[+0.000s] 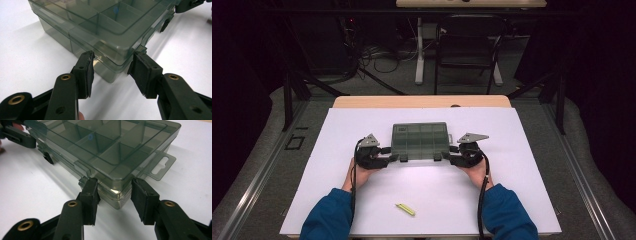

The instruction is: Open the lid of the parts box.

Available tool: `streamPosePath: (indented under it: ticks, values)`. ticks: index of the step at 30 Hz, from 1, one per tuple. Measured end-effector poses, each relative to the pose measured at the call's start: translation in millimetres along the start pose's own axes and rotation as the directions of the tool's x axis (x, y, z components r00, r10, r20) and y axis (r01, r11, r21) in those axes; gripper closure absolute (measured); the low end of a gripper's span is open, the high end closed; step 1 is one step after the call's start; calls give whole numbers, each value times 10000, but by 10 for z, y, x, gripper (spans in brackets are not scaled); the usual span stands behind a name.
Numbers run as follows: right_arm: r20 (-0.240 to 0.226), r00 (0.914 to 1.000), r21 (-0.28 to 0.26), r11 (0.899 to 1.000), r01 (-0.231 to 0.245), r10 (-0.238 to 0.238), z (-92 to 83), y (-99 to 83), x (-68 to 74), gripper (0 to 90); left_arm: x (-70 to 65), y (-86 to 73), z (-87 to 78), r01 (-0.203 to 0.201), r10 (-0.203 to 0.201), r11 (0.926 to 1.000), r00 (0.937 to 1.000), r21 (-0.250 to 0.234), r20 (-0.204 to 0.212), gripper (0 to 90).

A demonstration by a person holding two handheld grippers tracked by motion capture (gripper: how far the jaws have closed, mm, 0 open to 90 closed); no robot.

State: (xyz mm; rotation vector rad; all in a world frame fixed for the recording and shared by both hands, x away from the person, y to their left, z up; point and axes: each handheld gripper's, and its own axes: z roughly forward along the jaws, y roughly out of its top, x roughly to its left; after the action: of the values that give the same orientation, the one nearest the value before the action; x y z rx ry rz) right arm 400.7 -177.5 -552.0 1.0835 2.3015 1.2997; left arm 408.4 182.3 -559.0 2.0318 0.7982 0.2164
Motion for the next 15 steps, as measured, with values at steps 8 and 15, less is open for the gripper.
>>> streamPosePath:
  ticks: [8, 15]
  values:
    - [-26, 9999, 52, 9999, 148, -148, 10, -16, -6, 543, -10, -9, 1, -283, 282, 9995, 9996, -131, -49, 498]
    - [-19, 9999, -1, 9999, 154, -154, 4, -17, -4, 556, -22, -7, 3, -423, 421, 9990, 9990, -154, -137, 494]
